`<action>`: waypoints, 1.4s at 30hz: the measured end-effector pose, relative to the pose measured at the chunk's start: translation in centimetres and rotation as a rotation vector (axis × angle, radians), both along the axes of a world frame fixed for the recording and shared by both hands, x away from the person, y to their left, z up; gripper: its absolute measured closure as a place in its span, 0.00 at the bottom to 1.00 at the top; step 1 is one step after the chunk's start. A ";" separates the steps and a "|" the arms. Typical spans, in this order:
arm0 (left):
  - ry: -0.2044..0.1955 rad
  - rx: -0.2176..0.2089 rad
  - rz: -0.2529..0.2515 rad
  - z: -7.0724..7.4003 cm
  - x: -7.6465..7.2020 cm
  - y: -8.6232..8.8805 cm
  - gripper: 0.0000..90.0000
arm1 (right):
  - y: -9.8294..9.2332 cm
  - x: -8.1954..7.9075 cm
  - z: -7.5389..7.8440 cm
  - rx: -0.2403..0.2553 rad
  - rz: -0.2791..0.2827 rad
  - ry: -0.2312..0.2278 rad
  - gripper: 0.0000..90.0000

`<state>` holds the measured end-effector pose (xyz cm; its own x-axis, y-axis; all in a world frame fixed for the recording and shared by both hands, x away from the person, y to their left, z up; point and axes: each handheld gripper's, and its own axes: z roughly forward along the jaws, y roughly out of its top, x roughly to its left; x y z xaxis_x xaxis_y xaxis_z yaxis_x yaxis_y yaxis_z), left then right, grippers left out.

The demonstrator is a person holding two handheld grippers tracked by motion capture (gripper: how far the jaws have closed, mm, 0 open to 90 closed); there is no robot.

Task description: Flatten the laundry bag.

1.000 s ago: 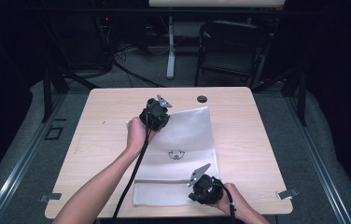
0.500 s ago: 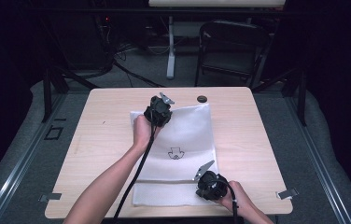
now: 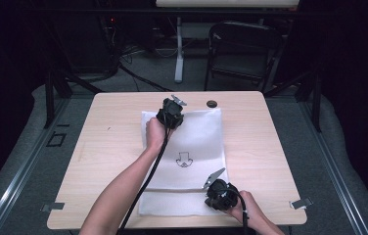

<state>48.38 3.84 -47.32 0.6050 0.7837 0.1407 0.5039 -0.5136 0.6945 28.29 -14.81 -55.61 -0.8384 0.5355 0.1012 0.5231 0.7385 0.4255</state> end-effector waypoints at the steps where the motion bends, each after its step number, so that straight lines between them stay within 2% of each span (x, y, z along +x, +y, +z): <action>1: -0.003 -0.006 0.000 0.0 0.1 0.1 0.90 | -0.1 0.1 0.2 -0.024 0.013 -0.003 1.00; 3: -0.007 -0.020 -0.004 -0.1 0.2 0.3 0.83 | 0.0 -0.1 -0.3 0.043 -0.023 0.007 1.00; 4: -0.003 -0.023 -0.006 0.0 0.3 0.4 0.79 | -0.1 0.1 0.1 -0.018 0.005 0.002 1.00; 6: 0.000 -0.044 -0.021 0.0 0.4 0.6 0.74 | -0.1 0.1 0.1 -0.004 -0.004 0.006 1.00; 10: 0.028 -0.066 -0.044 0.0 0.3 0.3 0.56 | -0.1 0.1 0.2 -0.019 -0.015 0.008 1.00; 11: 0.027 -0.063 -0.043 0.0 0.2 0.2 0.51 | 0.0 0.0 0.0 0.008 -0.036 0.012 1.00; 13: 0.048 -0.077 -0.064 0.1 -0.2 0.0 0.41 | 0.0 -0.1 -0.1 0.022 -0.056 0.009 1.00; 15: 0.062 -0.085 -0.093 0.2 -0.8 -0.1 0.34 | 0.1 -0.2 0.0 0.013 -0.062 0.013 1.00; 16: 0.065 -0.082 -0.108 0.2 -1.2 -0.1 0.31 | 0.1 -0.2 0.1 -0.016 -0.057 0.016 1.00; 17: 0.065 -0.080 -0.120 0.1 -1.6 -0.2 0.27 | 0.1 -0.2 0.2 -0.024 -0.050 0.015 0.94; 19: 0.068 -0.087 -0.140 0.0 -2.4 -0.1 0.21 | 0.0 -0.1 0.5 -0.005 -0.043 0.011 0.80; 23: 0.073 -0.101 -0.169 -0.4 -3.9 0.4 0.17 | -1.2 0.1 1.9 0.053 -0.068 -0.019 0.58; 25: 0.079 -0.108 -0.181 -0.6 -4.6 0.9 0.16 | -2.0 0.3 2.2 0.070 -0.077 -0.018 0.50; 28: 0.080 -0.119 -0.192 -0.7 -5.7 1.5 0.15 | -3.1 0.6 2.6 0.087 -0.103 -0.028 0.32; 30: 0.086 -0.124 -0.202 -0.8 -6.3 1.8 0.14 | -3.7 0.8 2.8 0.101 -0.102 -0.026 0.24; 33: 0.089 -0.126 -0.228 -0.7 -7.5 2.3 0.12 | -4.4 1.2 3.2 0.117 -0.112 -0.035 0.18; 35: 0.092 -0.127 -0.244 -0.7 -8.3 2.4 0.11 | -4.7 1.3 3.3 0.128 -0.128 -0.025 0.17; 38: 0.096 -0.122 -0.267 -0.8 -9.4 2.6 0.10 | -5.3 1.5 3.4 0.112 -0.142 -0.026 0.17; 40: 0.098 -0.131 -0.275 -0.8 -10.1 2.8 0.09 | -5.8 1.6 3.6 0.111 -0.143 -0.038 0.17; 42: 0.099 -0.134 -0.281 -1.0 -10.7 3.0 0.09 | -6.2 1.7 3.8 0.118 -0.168 -0.048 0.17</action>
<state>37.67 6.82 -48.27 0.8059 0.5916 -0.0229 0.4238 -0.5495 0.7200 29.95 -20.98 -51.85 -0.7438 0.6549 0.1334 0.6116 0.5864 0.5311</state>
